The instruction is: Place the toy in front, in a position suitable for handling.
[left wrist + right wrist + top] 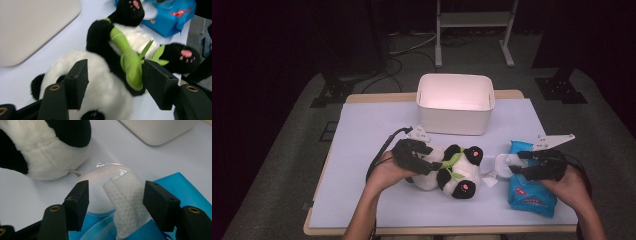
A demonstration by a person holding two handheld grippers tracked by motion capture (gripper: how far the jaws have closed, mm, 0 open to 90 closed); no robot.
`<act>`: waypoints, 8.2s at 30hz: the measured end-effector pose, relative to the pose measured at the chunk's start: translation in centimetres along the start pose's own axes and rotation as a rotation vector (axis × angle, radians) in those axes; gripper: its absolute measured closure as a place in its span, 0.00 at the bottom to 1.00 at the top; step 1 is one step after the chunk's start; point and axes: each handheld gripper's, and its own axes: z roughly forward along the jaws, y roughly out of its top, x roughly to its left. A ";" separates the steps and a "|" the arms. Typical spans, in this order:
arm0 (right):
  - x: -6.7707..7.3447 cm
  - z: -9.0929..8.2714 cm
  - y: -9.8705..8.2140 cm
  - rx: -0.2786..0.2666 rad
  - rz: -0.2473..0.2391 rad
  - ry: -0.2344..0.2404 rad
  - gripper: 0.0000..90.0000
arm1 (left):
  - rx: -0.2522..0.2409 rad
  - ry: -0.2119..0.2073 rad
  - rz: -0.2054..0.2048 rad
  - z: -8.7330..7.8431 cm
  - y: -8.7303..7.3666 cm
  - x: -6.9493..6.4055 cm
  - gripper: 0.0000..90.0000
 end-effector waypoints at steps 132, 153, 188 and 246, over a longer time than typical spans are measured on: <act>7.5 4.3 7.7 -0.063 -0.194 0.366 0.67 | -0.027 -0.050 0.001 1.0 -6.7 1.0 0.24; 6.8 7.0 8.4 -0.053 -0.166 0.310 0.90 | 0.044 -0.075 -0.032 0.7 -6.1 -0.2 0.25; 7.9 5.8 7.2 -0.088 -0.169 0.476 0.92 | 0.038 -0.036 0.036 0.7 -6.8 0.2 0.26; 9.5 3.3 6.4 -0.105 -0.185 0.490 0.92 | 0.043 -0.029 0.028 0.9 -6.8 0.2 0.26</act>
